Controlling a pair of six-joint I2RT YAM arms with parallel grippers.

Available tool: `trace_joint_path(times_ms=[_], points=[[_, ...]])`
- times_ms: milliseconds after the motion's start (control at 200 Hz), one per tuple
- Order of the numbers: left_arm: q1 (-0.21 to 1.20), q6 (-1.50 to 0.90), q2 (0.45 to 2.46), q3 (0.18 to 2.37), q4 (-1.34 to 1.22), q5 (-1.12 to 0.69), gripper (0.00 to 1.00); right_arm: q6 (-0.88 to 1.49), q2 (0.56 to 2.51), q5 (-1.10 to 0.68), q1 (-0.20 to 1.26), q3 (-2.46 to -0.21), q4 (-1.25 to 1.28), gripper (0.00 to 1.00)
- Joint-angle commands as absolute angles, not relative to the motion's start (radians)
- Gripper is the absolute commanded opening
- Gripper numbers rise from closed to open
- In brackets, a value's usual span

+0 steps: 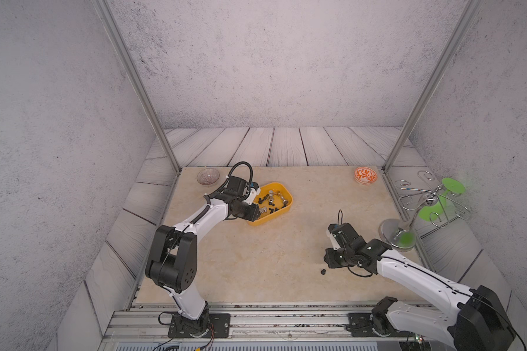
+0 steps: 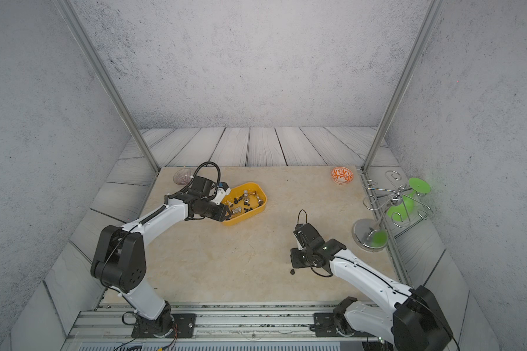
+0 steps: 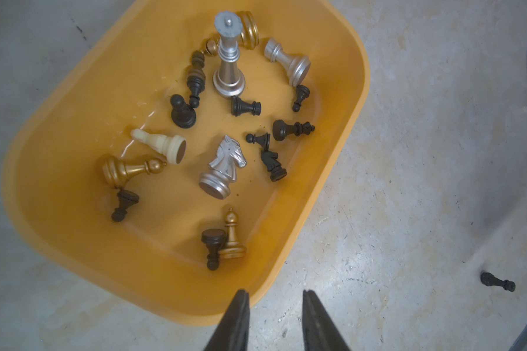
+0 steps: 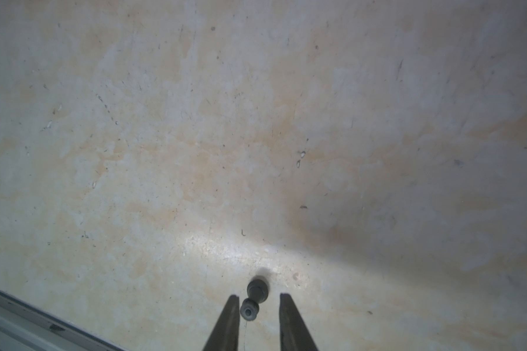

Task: Put the chess pieces into the storage box
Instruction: Place the chess piece in the storage box, then pick up the chess piece at the center of the board.

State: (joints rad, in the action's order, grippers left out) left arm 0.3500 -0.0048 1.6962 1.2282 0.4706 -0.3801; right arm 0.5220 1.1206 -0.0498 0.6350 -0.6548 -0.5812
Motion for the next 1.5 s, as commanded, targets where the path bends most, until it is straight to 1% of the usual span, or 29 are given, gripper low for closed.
trace_joint_path(times_ms=[0,320,555,1491], points=[[0.352,-0.009,1.666,1.213,0.481,-0.394,0.33,0.550,1.150,-0.014,0.662,-0.656,-0.607,0.26],[0.353,-0.009,1.646,1.189,0.477,-0.398,0.33,0.562,1.258,0.063,0.754,-0.691,-0.634,0.25],[0.353,-0.003,1.646,1.182,0.484,-0.397,0.33,0.564,1.324,0.066,0.790,-0.715,-0.623,0.26],[0.352,0.000,1.612,1.170,0.479,-0.399,0.33,0.601,1.360,0.091,0.817,-0.690,-0.637,0.23]])
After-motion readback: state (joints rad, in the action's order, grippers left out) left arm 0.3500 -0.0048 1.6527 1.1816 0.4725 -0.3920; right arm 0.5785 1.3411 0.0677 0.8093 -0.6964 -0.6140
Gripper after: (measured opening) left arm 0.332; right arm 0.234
